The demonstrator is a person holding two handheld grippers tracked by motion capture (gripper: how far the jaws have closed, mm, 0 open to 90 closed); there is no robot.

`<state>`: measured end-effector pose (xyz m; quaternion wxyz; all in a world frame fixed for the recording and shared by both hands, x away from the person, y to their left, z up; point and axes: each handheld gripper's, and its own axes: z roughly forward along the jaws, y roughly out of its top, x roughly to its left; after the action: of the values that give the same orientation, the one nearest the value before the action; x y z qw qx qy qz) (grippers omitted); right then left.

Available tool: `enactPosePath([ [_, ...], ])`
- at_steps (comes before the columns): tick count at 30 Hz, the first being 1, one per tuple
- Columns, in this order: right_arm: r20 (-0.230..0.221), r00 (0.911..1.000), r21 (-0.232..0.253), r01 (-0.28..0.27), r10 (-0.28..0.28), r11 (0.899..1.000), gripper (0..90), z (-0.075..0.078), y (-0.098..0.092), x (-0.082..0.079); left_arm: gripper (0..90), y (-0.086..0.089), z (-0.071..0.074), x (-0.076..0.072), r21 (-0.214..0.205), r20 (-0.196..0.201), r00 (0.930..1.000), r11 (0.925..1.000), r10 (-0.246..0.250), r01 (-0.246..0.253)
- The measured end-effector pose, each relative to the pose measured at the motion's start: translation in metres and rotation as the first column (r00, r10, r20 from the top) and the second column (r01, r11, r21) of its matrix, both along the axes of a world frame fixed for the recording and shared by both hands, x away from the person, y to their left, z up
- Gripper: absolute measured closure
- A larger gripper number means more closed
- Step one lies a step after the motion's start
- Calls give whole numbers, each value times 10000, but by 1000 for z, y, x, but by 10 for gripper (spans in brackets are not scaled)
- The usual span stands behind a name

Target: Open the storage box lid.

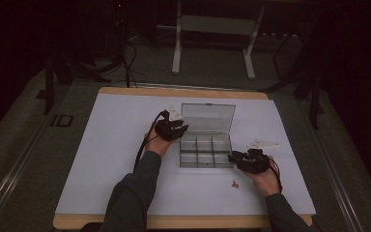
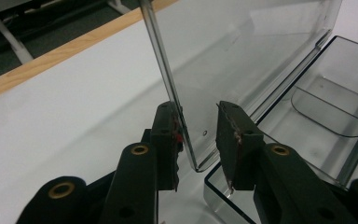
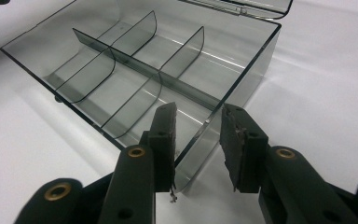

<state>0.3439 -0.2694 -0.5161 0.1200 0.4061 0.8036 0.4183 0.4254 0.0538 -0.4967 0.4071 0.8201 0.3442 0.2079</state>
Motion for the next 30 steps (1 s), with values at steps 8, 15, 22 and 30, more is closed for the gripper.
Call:
enactPosePath([
  [8, -213, 9997, 287, -67, 73, 9996, 656, -2, -2, 1, 665, -1, -4, 5, -20, -244, 9994, 9997, 231, -231],
  [15, -216, 9998, 286, -37, 43, 9996, 655, -2, -2, 1, 623, -1, -5, 5, 130, -438, 9966, 9975, 702, -697],
  [22, -241, 9997, 296, -3, 10, 9996, 657, -2, -2, 1, 622, 3, -7, 4, 86, -567, 9964, 9980, 630, -626],
  [30, -227, 9997, 284, -4, 10, 9996, 657, -2, -2, 1, 602, 3, -7, 1, 153, -443, 9973, 9982, 583, -577],
])
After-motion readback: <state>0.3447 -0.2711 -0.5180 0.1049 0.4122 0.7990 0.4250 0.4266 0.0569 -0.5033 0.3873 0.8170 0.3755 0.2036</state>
